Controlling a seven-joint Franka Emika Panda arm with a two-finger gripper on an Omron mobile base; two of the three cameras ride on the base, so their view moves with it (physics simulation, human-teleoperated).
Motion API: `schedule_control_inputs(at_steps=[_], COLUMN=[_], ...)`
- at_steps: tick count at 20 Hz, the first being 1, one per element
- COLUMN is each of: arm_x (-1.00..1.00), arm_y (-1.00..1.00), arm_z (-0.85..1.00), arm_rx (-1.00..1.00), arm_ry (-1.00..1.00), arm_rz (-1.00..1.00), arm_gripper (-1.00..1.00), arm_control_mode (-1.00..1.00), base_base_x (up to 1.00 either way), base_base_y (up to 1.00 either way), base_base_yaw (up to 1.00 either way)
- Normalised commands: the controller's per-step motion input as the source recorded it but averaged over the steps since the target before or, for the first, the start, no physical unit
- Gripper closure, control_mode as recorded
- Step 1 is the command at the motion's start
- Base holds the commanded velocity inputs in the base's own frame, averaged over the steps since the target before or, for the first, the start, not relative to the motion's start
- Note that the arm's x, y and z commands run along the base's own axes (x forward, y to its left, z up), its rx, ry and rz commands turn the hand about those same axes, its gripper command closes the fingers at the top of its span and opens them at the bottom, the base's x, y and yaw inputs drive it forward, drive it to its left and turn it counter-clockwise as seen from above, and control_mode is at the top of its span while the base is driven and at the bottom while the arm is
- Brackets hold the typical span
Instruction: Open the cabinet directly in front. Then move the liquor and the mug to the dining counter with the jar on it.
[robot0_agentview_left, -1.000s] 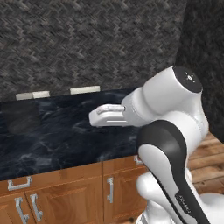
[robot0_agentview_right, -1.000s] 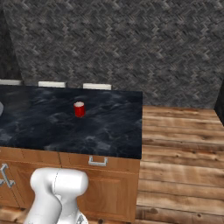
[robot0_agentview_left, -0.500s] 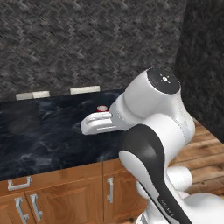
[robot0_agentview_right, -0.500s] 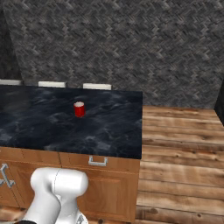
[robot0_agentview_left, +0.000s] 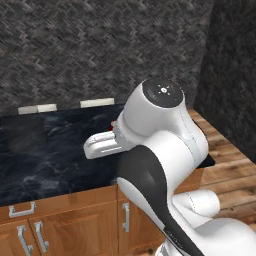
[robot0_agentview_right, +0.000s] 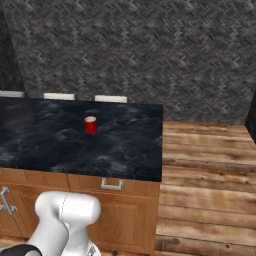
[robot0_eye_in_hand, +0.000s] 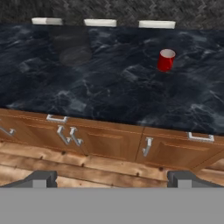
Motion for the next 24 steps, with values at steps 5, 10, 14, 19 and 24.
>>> schedule_control_inputs(at_steps=[5,10,14,19,24], arm_x=[0.0,0.0,0.0,0.0,0.1], arm_y=[-0.09,-0.49,-0.6,-0.56,-0.34], arm_z=[-0.01,-0.24,-0.35,-0.32,-0.14], arm_rx=[0.0,-0.08,-0.13,-0.12,-0.02], arm_ry=[0.0,0.0,0.0,0.0,0.0], arm_rz=[0.0,0.0,0.0,0.0,0.0], arm_gripper=[-1.0,-1.0,-1.0,-1.0,-1.0], arm_control_mode=[-1.0,-1.0,-1.0,-1.0,-1.0], base_base_x=[0.0,0.0,0.0,0.0,0.0], base_base_y=[0.0,0.0,0.0,0.0,0.0], base_base_yaw=[0.0,0.0,0.0,0.0,0.0])
